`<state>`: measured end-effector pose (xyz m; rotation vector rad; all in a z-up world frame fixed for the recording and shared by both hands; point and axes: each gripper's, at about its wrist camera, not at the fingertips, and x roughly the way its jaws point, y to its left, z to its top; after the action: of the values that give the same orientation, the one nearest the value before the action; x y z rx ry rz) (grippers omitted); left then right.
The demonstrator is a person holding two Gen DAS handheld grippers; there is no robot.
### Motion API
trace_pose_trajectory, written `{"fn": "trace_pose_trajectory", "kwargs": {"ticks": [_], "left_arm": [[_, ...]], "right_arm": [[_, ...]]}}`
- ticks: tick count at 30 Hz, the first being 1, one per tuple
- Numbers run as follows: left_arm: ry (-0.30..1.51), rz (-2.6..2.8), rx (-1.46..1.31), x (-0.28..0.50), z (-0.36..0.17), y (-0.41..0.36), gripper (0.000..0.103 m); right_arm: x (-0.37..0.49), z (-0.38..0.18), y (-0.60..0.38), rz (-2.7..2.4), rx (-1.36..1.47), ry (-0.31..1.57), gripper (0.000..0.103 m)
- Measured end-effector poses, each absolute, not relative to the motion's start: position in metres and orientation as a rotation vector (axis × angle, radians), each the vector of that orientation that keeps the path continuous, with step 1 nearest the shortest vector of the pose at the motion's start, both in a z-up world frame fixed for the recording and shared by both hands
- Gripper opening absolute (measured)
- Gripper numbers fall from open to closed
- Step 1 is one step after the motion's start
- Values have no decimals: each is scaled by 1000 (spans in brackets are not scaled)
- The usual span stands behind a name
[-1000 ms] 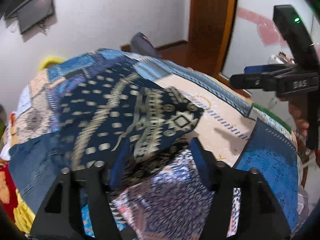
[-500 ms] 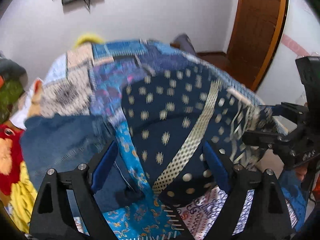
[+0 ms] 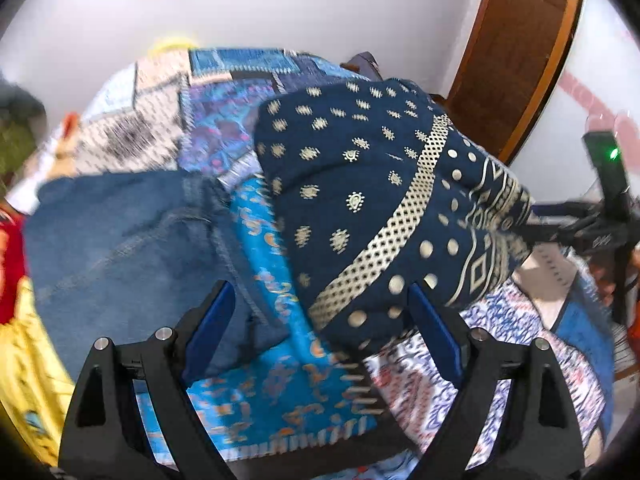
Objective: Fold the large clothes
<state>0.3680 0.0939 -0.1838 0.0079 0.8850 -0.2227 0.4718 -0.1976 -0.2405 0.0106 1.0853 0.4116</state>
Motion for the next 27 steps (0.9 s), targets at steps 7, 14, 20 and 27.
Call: {"fn": "trace_pose_trajectory", "kwargs": {"ticks": [7, 14, 20, 27], "left_arm": [[810, -180, -9, 375, -147, 107, 89], [924, -308, -284, 438, -161, 122, 89], [1047, -387, -435, 484, -204, 121, 89], [1071, -443, -523, 521, -231, 116, 95]], "right_arm": [[468, -192, -205, 470, 70, 983, 103], [513, -196, -176, 571, 221, 1055, 103], [558, -243, -154, 622, 294, 1213, 103], [586, -260, -126, 742, 364, 1241, 103]]}}
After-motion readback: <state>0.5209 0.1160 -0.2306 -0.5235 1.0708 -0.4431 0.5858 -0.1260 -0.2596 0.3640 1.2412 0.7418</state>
